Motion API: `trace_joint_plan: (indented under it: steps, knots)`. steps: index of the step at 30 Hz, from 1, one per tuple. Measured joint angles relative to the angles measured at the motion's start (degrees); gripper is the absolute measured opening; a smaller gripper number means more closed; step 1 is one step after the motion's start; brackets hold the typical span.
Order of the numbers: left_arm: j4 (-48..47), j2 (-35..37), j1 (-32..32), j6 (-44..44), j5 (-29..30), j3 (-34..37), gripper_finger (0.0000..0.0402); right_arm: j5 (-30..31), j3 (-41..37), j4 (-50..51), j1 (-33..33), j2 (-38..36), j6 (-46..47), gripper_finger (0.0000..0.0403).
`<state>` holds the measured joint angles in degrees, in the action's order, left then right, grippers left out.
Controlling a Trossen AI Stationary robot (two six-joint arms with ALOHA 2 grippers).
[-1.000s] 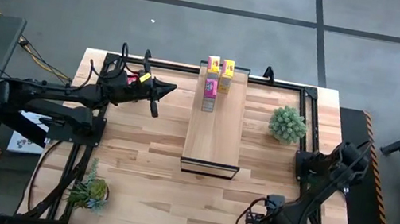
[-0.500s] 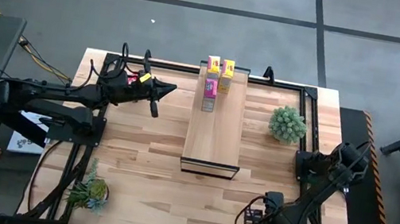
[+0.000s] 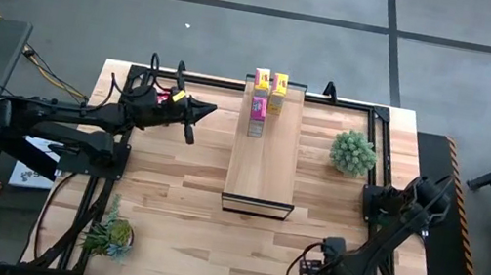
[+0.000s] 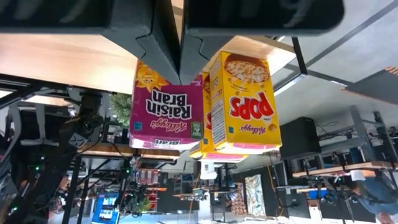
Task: Stack cereal on shelf
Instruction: Put the purple cereal box on the shelf
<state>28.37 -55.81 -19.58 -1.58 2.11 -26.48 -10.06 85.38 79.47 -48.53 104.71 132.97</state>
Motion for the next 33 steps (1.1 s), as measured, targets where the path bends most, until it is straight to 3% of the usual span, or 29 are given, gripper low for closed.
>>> trace_joint_plan:
  steps: [11, 22, 27, 30, 33]
  knots:
    - [-0.07, 0.0, 0.0, 0.91, 0.0, 0.0, 0.0, 1.94, -0.02, 0.0, 0.18, 1.55, -1.05, 0.0254]
    - [-0.2, 0.0, 0.0, 0.94, 0.0, 0.0, 0.0, 0.34, -0.02, -0.65, 0.15, 1.29, -3.34, 0.0165]
    - [-0.23, 0.0, 0.0, 0.94, 0.0, 0.0, 0.0, 1.51, -0.02, -3.72, 0.28, -1.07, -6.27, 0.0145]
    - [-0.25, 0.0, 0.0, 0.94, 0.0, 0.0, 0.0, 4.25, -0.01, -8.72, 0.28, -4.27, -10.92, 0.0143]
    - [-0.25, 0.0, 0.0, 0.94, 0.0, 0.0, 0.0, 11.48, 0.0, -17.63, 0.26, -7.8, -17.43, 0.0143]
